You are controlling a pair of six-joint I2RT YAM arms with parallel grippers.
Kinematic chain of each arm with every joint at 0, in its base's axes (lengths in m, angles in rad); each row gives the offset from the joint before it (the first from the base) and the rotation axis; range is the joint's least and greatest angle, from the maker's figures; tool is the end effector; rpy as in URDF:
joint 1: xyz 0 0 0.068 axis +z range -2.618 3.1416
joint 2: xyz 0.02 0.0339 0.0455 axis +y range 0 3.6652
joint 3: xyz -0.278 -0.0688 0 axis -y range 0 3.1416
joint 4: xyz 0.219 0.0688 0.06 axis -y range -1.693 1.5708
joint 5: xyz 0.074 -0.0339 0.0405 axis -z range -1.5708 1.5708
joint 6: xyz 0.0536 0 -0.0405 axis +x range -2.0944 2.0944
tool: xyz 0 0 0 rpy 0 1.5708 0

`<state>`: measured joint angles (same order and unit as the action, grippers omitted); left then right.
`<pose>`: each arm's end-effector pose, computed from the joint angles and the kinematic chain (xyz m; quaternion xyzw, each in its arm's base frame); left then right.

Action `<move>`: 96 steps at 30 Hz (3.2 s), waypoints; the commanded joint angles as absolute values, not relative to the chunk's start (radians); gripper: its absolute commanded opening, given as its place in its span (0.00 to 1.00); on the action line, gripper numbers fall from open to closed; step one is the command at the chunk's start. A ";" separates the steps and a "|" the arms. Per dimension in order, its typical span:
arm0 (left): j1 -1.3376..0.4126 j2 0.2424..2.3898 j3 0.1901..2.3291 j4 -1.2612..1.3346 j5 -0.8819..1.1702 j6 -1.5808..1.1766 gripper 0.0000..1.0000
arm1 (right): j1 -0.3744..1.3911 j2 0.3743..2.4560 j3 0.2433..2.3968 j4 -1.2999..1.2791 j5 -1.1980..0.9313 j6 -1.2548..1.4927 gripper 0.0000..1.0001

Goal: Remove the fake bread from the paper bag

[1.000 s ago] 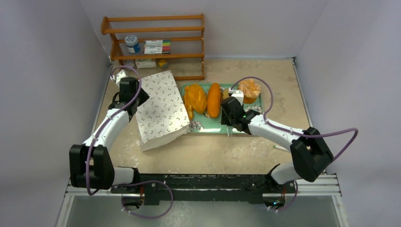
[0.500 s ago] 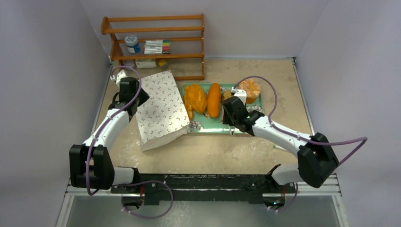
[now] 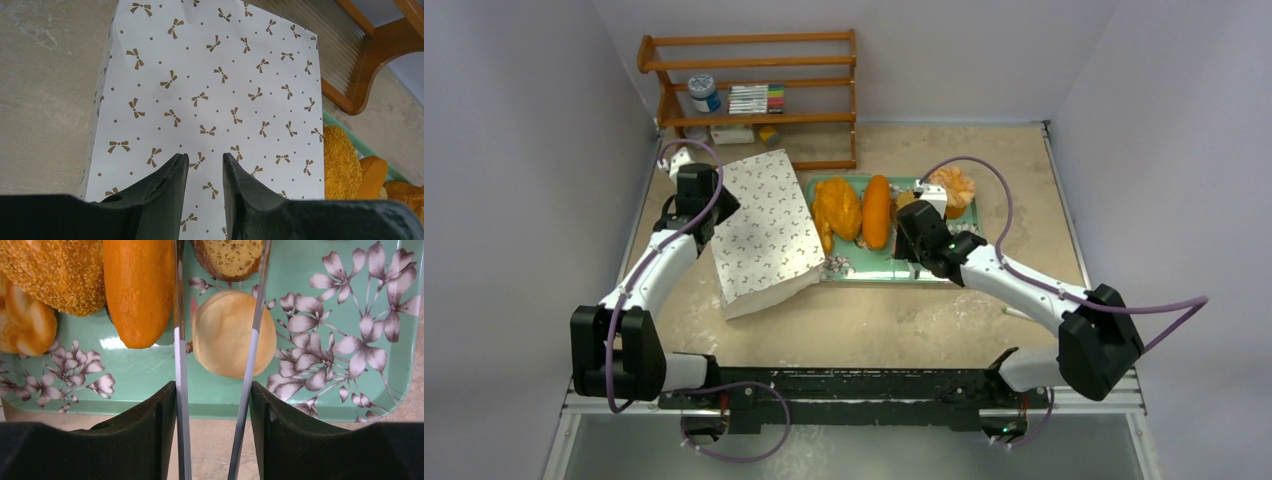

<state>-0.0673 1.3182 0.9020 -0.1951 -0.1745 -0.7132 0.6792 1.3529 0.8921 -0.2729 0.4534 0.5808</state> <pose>0.2789 -0.0095 0.2763 -0.3186 0.8253 -0.1034 0.4546 0.2275 0.1535 0.2595 0.0475 0.8937 0.0674 0.4410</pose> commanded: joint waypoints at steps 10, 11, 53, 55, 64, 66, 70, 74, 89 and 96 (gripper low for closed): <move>-0.059 1.299 0.907 -0.155 -0.169 -0.704 0.32 | 0.675 1.360 0.959 -0.259 0.526 0.561 0.56; -0.060 1.299 0.907 -0.155 -0.169 -0.704 0.32 | 0.675 1.354 0.990 -0.262 0.530 0.559 0.56; -0.060 1.106 0.982 -0.492 -0.303 -0.642 0.32 | 1.495 1.104 1.088 -0.483 0.533 0.625 0.27; -0.059 1.095 0.981 -0.507 -0.316 -0.644 0.32 | 1.561 1.140 1.110 -0.497 0.542 0.640 0.26; -0.060 1.056 0.977 -0.538 -0.315 -0.649 0.32 | 1.626 1.300 1.101 -0.470 0.456 0.697 0.25; -0.060 1.049 0.975 -0.539 -0.311 -0.650 0.32 | 1.621 1.318 1.095 -0.439 0.462 0.681 0.25; -0.060 1.043 0.974 -0.540 -0.305 -0.650 0.32 | 1.561 1.354 1.113 -0.392 0.448 0.642 0.24; -0.060 1.035 0.974 -0.542 -0.302 -0.651 0.32 | 1.483 1.390 1.117 -0.355 0.413 0.598 0.24; -0.060 1.013 1.020 -0.569 -0.300 -0.648 0.35 | 1.315 1.450 1.278 -0.263 0.494 0.398 0.22; -0.060 0.999 1.022 -0.581 -0.307 -0.648 0.38 | 1.274 1.486 1.345 -0.240 0.490 0.342 0.22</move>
